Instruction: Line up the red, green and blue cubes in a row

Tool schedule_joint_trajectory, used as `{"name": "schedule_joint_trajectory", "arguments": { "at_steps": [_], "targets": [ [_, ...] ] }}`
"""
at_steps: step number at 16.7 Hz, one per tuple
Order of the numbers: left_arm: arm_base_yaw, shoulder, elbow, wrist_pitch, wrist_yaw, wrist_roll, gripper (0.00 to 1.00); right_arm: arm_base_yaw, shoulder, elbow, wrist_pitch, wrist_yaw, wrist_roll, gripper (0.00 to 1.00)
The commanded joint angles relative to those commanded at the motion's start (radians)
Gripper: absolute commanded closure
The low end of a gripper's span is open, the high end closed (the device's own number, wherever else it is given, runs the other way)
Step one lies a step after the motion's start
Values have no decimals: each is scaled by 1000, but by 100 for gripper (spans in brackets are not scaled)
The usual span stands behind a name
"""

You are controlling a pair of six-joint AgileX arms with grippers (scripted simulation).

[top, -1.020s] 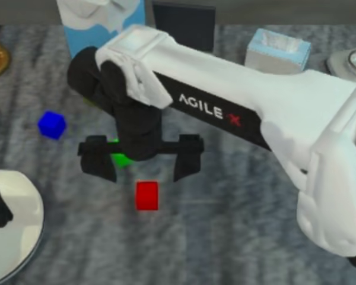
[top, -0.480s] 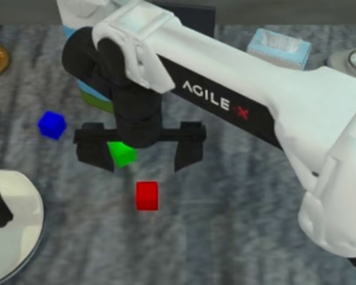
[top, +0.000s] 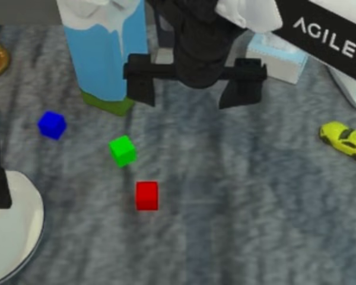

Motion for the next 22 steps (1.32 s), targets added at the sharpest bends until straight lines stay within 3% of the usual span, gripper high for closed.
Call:
{"name": "schedule_joint_trajectory", "arguments": {
  "at_steps": [5, 10, 16, 22],
  "targets": [
    [-79, 456, 372, -238, -1, 125, 0, -183, -547, -471, 263, 56, -197, 0],
    [-169, 1001, 773, -512, -3, 266, 0, -387, -1166, -1053, 572, 67, -408, 0],
    [-265, 1524, 1192, -799, -3, 413, 0, -588, -1729, -1675, 937, 4, -607, 0],
    [-327, 1854, 1484, -969, -1, 507, 0, -708, -2090, -2065, 1215, -89, -709, 0]
  ]
}}
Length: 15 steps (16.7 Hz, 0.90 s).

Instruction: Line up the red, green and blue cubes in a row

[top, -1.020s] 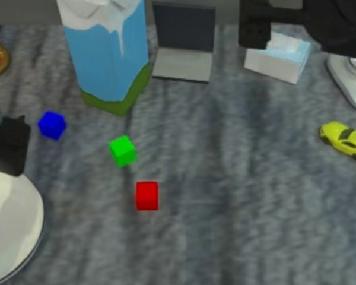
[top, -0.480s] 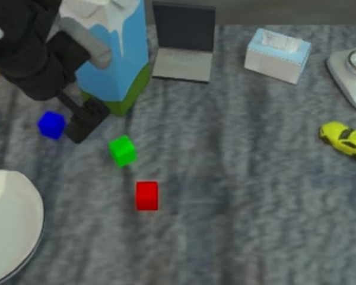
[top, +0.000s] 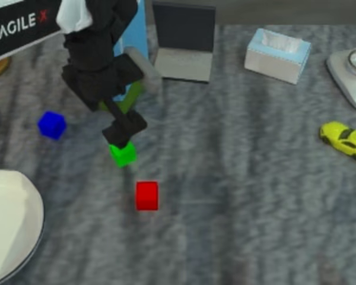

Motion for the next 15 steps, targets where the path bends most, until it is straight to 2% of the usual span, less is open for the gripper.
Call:
{"name": "schedule_joint_trajectory", "arguments": {
  "at_steps": [3, 9, 15],
  "targets": [
    [-12, 59, 60, -32, 1, 19, 0, -22, -65, -73, 59, -24, -16, 0],
    [-10, 69, 66, -32, 1, 21, 0, -24, -70, -78, 63, -26, -17, 0],
    [-12, 121, -49, 139, 1, 23, 0, -24, -70, -78, 63, -26, -17, 0]
  ]
}}
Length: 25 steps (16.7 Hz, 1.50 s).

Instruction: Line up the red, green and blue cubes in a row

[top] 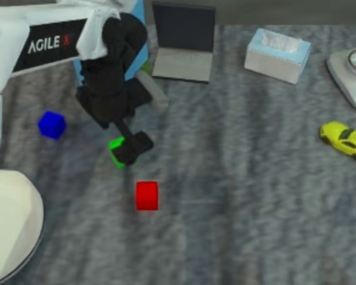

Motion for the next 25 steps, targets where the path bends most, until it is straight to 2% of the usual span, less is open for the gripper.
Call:
{"name": "schedule_joint_trajectory", "arguments": {
  "at_steps": [3, 7, 20, 25],
  "targets": [
    [0, 28, -56, 84, 0, 0, 0, 0, 0, 0, 0, 0, 0, 0],
    [0, 32, -64, 94, 0, 0, 0, 0, 0, 0, 0, 0, 0, 0],
    [0, 32, -64, 94, 0, 0, 98, 0, 0, 0, 0, 0, 0, 0],
    [0, 32, -64, 94, 0, 0, 100, 0, 0, 0, 0, 0, 0, 0]
  ]
}}
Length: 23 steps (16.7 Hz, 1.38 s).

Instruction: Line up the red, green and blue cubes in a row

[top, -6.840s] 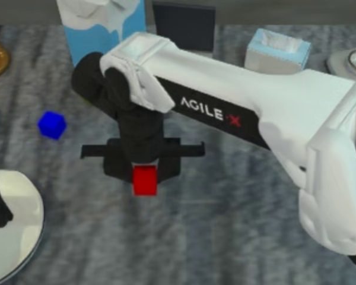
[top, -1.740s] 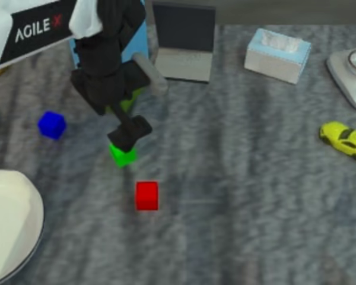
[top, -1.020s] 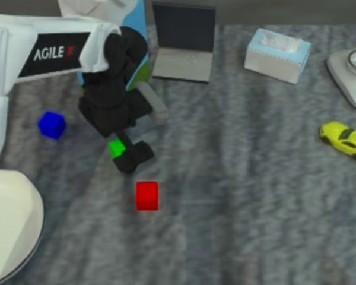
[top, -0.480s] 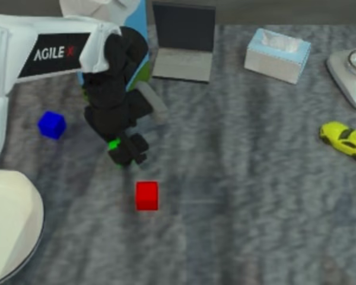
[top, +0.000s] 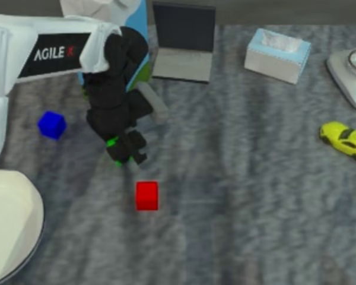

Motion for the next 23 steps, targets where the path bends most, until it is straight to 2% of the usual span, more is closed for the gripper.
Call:
{"name": "schedule_joint_trajectory", "arguments": {
  "at_steps": [6, 13, 18, 20, 23],
  "targets": [
    [1, -25, 16, -28, 9, -6, 100, 0, 0, 0, 0, 0, 0, 0],
    [18, -92, 155, -237, 8, -8, 100, 0, 0, 0, 0, 0, 0, 0],
    [10, -93, 160, -243, 7, -5, 100, 0, 0, 0, 0, 0, 0, 0],
    [-26, -96, 162, -250, 8, 17, 100, 0, 0, 0, 0, 0, 0, 0],
    [-146, -111, 163, -265, 7, 77, 100, 0, 0, 0, 0, 0, 0, 0]
  ]
}}
